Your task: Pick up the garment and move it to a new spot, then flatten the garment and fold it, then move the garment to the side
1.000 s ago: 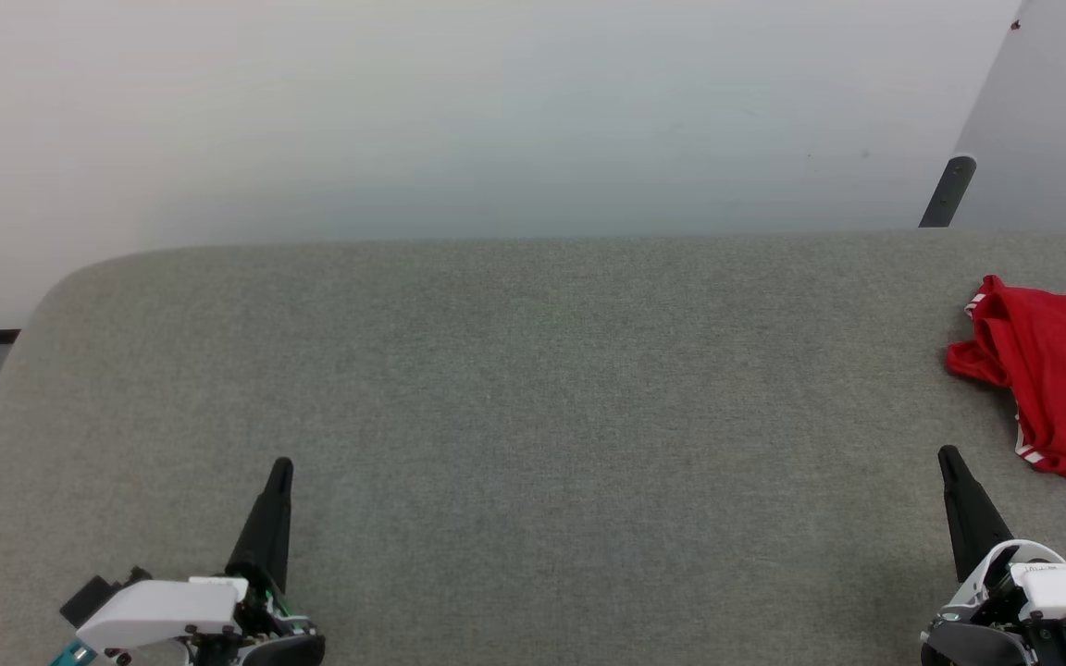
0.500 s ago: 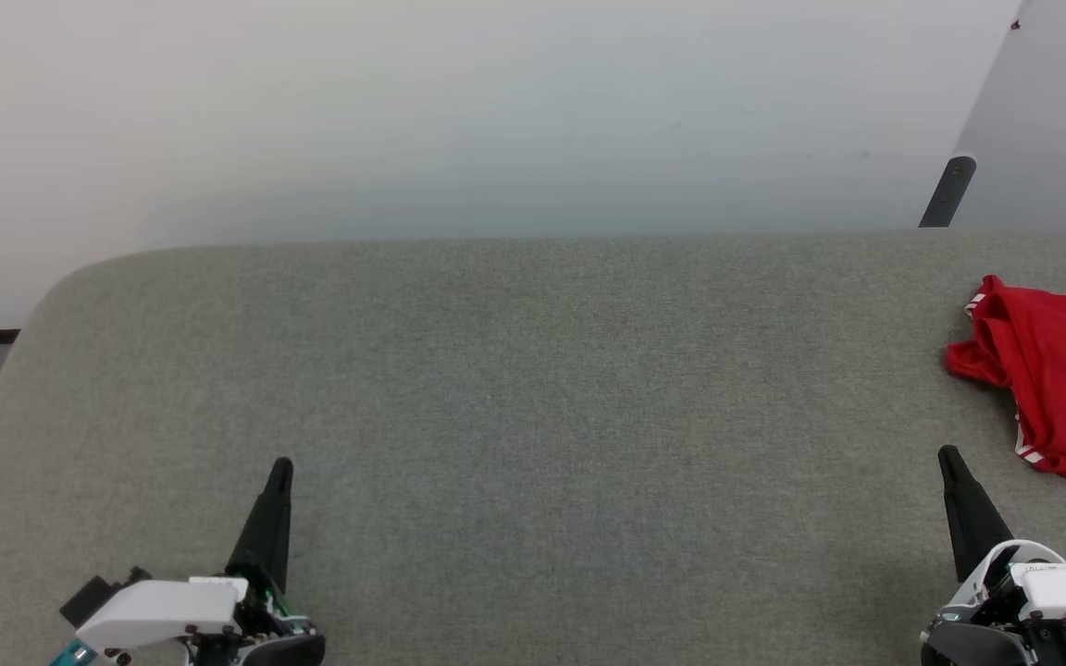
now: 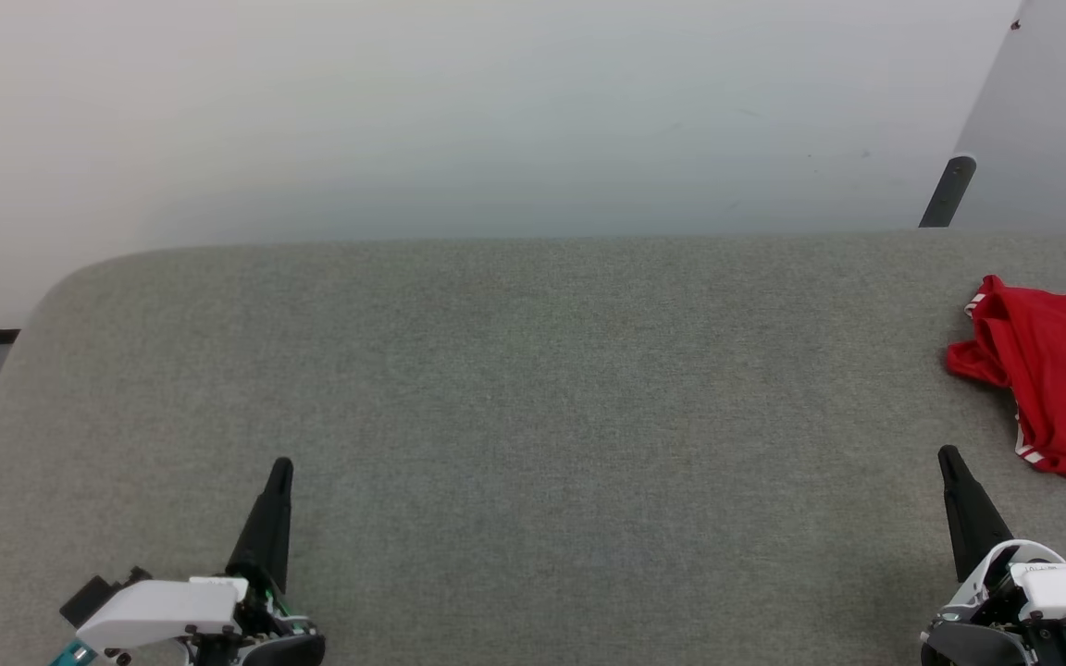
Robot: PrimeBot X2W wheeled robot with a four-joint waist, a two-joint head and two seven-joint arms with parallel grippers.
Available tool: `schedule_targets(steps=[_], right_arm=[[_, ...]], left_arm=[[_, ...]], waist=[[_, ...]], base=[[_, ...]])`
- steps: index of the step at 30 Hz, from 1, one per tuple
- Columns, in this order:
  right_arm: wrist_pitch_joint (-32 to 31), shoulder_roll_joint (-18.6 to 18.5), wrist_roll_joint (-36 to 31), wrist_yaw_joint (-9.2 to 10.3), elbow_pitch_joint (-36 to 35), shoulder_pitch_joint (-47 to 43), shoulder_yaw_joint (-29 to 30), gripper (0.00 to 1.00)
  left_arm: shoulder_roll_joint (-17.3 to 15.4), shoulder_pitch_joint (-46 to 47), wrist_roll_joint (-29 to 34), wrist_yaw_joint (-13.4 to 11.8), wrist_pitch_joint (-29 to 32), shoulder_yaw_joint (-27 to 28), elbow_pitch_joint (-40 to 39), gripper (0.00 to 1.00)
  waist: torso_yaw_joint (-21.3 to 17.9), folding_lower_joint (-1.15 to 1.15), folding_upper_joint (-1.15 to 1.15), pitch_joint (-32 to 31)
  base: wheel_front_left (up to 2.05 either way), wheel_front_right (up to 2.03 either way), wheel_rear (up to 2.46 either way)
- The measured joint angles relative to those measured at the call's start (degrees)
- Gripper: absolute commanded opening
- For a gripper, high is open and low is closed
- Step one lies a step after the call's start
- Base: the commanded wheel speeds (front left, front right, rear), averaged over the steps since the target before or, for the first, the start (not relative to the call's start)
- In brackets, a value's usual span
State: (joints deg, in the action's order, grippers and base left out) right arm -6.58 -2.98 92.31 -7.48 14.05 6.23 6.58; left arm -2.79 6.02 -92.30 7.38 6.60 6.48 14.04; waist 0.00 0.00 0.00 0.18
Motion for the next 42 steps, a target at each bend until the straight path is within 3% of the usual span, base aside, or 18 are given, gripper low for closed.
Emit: schedule_targets(steps=[42], right_arm=[[0.0, 0.0, 0.0, 0.0, 0.0, 0.0, 0.0, 0.0]], left_arm=[[0.0, 0.01, 0.0, 0.0, 0.0, 0.0, 0.0, 0.0]], waist=[[0.0, 0.0, 0.0, 0.0]], base=[[0.0, 0.0, 0.0]])
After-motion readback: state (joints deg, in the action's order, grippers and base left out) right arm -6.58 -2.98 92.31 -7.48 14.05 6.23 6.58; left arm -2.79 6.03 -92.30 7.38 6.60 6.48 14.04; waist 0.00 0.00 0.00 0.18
